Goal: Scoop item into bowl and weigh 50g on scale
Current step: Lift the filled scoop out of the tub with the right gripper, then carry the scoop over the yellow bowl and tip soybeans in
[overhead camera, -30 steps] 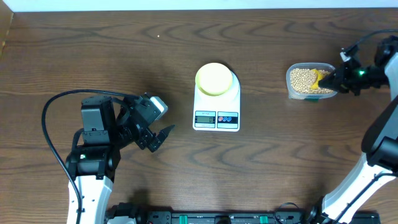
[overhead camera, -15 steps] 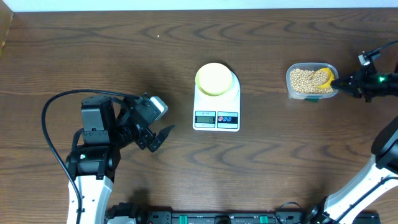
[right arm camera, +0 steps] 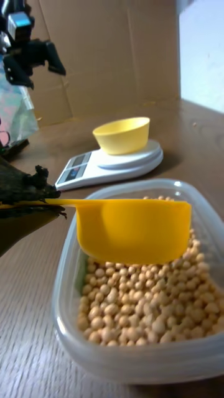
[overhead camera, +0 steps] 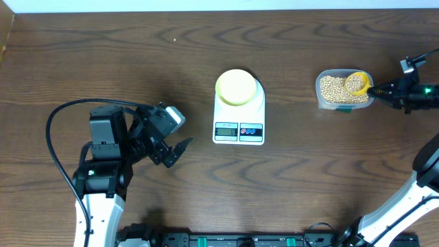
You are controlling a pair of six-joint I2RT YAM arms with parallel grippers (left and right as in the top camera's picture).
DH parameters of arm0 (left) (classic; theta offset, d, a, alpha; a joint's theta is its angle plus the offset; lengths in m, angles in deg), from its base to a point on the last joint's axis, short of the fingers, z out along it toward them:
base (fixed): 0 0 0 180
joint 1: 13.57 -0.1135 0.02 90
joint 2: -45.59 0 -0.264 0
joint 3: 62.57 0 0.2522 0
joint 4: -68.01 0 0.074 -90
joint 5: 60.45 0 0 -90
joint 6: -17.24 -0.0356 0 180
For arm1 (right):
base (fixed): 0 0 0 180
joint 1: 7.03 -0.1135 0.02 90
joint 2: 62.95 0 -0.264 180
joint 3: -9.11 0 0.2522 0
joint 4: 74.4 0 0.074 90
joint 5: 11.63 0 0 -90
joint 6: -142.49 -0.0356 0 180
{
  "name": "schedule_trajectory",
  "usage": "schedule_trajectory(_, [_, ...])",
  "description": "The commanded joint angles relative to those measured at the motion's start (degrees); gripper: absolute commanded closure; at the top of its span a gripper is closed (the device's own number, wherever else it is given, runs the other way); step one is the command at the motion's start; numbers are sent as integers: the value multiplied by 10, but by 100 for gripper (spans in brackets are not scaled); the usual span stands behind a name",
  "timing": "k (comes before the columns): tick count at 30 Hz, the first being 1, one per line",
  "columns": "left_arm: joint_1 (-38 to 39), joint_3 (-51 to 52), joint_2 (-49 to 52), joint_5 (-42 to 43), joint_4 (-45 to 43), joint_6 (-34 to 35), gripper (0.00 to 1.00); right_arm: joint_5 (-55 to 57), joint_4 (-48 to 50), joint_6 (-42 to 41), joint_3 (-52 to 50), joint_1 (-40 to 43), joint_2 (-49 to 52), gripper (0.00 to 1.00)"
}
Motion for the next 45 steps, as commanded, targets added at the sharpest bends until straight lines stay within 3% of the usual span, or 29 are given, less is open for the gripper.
schedule_trajectory(1, [1, 1, 1, 8, 0, -2, 2, -55, -2, 16, -1, 10, 2, 99])
schedule_trajectory(13, [1, 1, 1, 8, 0, -2, 3, -125, -28, 25, -1, -1, 2, 99])
schedule_trajectory(25, [1, 1, 1, 8, 0, -2, 2, -146, -37, -14, 13, -123, 2, 99])
schedule_trajectory(32, [1, 1, 1, 8, 0, -2, 3, -146, 19, -108, 42, -204, 2, 99])
schedule_trajectory(45, [1, 1, 1, 8, 0, -2, 3, -141, 215, -328, 47, -341, 2, 99])
